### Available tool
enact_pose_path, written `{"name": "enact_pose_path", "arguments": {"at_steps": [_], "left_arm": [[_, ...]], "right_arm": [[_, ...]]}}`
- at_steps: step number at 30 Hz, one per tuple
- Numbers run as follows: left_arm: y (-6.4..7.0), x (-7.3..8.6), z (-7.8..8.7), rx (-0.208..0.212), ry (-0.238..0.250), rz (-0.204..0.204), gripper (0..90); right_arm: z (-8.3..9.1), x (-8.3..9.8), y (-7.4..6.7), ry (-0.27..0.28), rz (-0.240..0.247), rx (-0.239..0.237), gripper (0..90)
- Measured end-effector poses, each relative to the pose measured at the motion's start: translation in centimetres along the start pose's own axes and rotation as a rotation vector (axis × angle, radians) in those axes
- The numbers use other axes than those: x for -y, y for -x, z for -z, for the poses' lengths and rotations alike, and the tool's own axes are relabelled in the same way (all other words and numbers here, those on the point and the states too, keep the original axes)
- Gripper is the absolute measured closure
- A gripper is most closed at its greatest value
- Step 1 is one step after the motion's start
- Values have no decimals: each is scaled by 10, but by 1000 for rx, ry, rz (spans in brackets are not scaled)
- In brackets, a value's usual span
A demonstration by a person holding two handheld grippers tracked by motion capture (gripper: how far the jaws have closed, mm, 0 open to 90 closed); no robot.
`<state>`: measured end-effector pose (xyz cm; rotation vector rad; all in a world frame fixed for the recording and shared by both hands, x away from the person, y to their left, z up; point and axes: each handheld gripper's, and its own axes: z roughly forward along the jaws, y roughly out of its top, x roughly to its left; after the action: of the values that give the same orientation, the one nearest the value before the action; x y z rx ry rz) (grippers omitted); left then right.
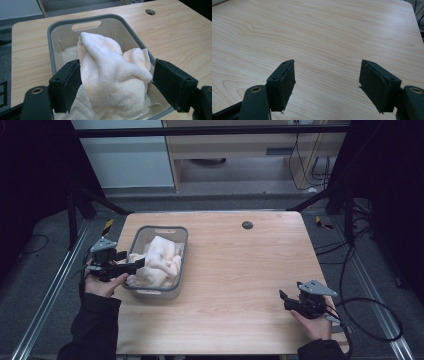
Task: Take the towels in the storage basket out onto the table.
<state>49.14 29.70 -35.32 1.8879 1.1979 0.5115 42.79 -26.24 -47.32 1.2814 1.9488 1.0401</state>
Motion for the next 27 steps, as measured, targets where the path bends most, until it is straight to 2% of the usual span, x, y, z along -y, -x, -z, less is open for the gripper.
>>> {"name": "enact_pose_path", "arguments": {"at_steps": [14,27], "left_arm": [[5,-10,-23,10,-91,-25,208],[5,-12,-44,-14,-173,-45,173]], "right_arm": [[-3,1,1,-15,2,-11,274],[-4,1,1,-16,-3,-17,257]]}}
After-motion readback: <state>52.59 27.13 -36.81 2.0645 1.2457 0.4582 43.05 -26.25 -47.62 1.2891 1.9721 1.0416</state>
